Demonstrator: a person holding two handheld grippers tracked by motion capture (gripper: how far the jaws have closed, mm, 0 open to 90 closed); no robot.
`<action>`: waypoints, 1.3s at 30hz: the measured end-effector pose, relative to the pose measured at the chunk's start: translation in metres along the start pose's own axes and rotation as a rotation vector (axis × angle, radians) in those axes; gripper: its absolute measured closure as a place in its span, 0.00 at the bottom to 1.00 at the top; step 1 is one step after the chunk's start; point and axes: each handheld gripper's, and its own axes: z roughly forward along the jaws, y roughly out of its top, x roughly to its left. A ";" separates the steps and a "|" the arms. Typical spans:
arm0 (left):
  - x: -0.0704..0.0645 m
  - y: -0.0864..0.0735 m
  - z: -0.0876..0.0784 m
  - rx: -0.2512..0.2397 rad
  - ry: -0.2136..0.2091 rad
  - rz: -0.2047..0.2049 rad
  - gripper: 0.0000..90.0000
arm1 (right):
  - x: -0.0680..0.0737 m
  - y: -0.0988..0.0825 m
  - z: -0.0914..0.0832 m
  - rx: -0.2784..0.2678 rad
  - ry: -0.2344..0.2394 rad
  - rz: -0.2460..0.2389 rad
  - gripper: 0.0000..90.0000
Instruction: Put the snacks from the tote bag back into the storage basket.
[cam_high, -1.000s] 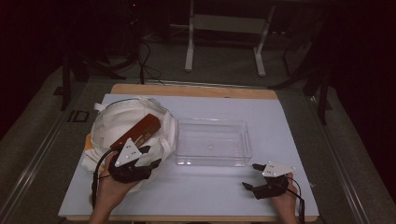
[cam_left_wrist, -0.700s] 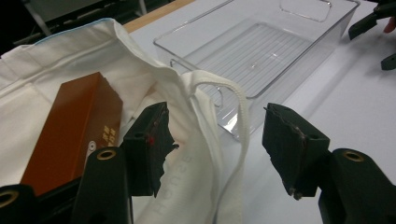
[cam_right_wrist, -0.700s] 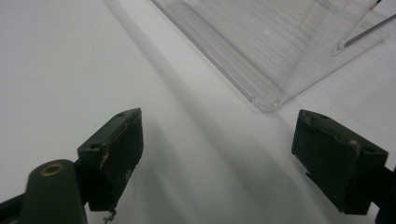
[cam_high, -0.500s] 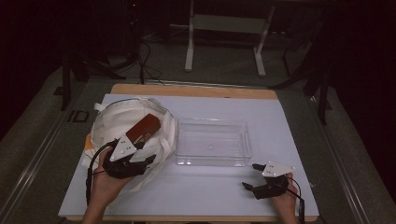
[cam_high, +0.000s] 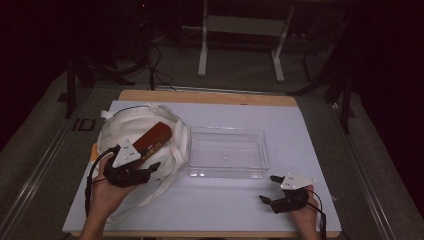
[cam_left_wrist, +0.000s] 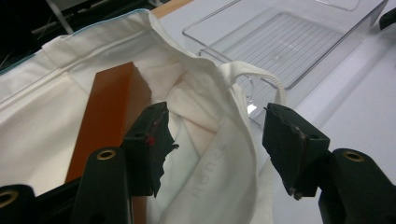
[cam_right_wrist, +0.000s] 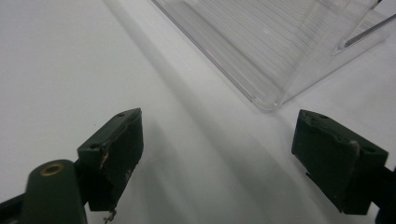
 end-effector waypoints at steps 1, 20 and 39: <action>0.001 0.000 -0.001 0.006 0.001 0.003 0.46 | 0.000 0.000 0.000 0.000 0.001 0.000 0.19; 0.023 0.005 -0.011 0.028 0.048 -0.001 0.46 | 0.000 0.000 0.000 0.002 0.000 0.004 0.19; 0.043 -0.001 -0.013 0.099 0.066 -0.017 0.46 | 0.000 0.000 0.000 0.004 -0.002 -0.003 0.19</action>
